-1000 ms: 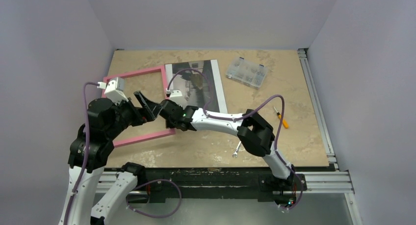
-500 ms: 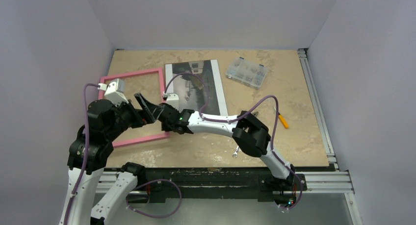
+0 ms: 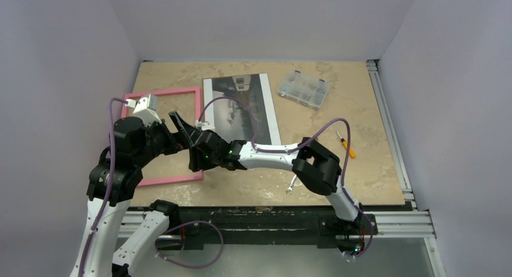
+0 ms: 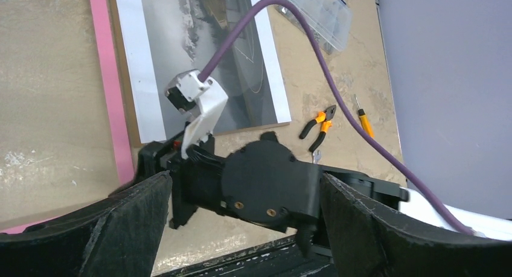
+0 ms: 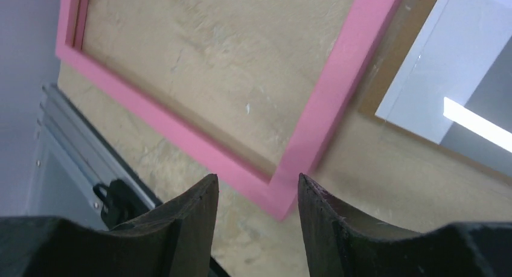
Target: Take the photo out of the frame
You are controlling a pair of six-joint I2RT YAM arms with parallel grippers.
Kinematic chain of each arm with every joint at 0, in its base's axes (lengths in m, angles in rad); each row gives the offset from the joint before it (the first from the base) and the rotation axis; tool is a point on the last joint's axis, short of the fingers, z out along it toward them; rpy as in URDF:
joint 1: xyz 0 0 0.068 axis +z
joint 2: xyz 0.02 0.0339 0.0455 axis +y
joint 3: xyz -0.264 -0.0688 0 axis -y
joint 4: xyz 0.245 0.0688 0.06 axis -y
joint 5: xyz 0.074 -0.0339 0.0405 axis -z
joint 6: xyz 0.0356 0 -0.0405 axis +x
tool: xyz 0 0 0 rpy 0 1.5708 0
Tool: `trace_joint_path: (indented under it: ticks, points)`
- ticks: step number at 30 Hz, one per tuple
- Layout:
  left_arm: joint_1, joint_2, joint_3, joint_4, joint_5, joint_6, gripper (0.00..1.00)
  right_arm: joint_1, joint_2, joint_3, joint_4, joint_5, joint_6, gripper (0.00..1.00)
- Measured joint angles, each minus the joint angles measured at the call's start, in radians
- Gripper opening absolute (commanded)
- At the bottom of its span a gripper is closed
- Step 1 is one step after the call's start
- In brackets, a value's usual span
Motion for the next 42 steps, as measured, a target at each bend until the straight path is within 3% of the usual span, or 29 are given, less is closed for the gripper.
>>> trace_joint_path:
  ticks: [4, 8, 12, 16, 22, 28, 42]
  points:
    - [0.0, 0.034, -0.003, 0.012, 0.004, -0.001, 0.89, -0.014, -0.14, -0.137, 0.03, -0.036, -0.084, 0.5]
    - [0.0, 0.063, -0.068, 0.09, 0.037, -0.011, 0.89, -0.12, -0.407, -0.396, 0.072, -0.102, -0.178, 0.49]
    - [-0.03, 0.133, -0.177, 0.195, 0.081, -0.034, 0.89, -0.381, -0.598, -0.583, 0.094, -0.2, -0.263, 0.51]
    - [-0.145, 0.309, -0.203, 0.278, 0.083, -0.054, 0.89, -0.611, -0.682, -0.713, 0.058, -0.257, -0.336, 0.52]
    - [-0.295, 0.61, -0.196, 0.429, 0.068, -0.091, 0.88, -0.805, -0.673, -0.796, 0.059, -0.469, -0.368, 0.55]
    - [-0.34, 0.825, -0.139, 0.487, 0.036, -0.1, 0.88, -0.917, -0.572, -0.818, 0.123, -0.632, -0.36, 0.55]
    - [-0.381, 0.855, -0.125, 0.577, -0.028, -0.081, 0.88, -0.93, -0.441, -0.863, 0.28, -0.828, -0.281, 0.5]
